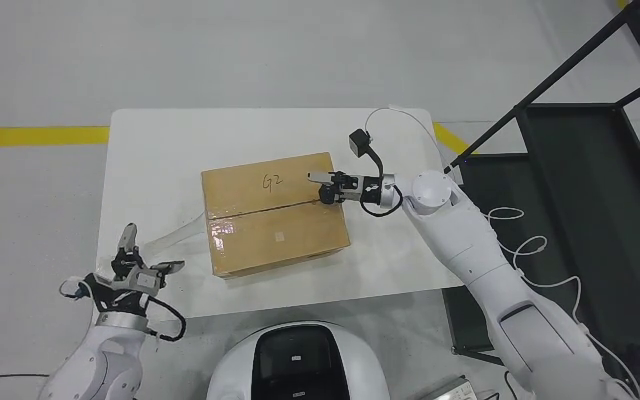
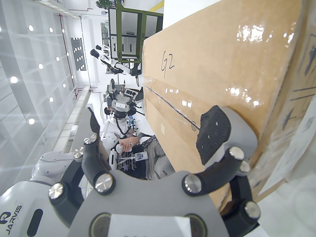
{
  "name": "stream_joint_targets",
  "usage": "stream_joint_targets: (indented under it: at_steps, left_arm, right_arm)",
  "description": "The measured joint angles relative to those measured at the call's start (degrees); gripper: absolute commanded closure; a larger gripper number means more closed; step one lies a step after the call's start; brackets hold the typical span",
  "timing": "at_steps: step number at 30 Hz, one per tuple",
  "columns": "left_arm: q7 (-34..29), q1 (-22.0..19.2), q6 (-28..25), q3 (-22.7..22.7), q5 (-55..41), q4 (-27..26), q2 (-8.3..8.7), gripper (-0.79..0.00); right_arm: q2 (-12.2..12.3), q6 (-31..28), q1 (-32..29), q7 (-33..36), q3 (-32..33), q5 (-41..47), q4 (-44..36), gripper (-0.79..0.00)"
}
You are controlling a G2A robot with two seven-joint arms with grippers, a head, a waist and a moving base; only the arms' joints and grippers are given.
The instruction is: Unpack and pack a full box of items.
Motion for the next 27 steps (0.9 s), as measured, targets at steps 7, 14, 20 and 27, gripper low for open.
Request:
stream_joint_targets:
  at_steps: [7,14,20,27]
  left_arm:
    - [2.3,-1.0,0.0,3.5,1.1,3.0,-1.27,-0.785]
    - [3.7,-5.6,1.5,5.7,0.4,7.8,-2.54,-0.785]
    - [3.3,-10.0,2.3,7.6,1.0,11.9,-3.65,-0.785]
    - [3.6,-13.3,2.4,8.8,1.9,15.0,-4.79,-0.372]
  right_arm:
    - [0.0,0.0,0.0,0.0,0.0,0.0,0.0,-0.785]
    - [0.0,0.0,0.0,0.0,0.0,0.0,0.0,-0.785]
    - [0.0,0.0,0.0,0.0,0.0,0.0,0.0,-0.785]
    - [0.0,0.0,0.0,0.0,0.0,0.0,0.0,-0.785]
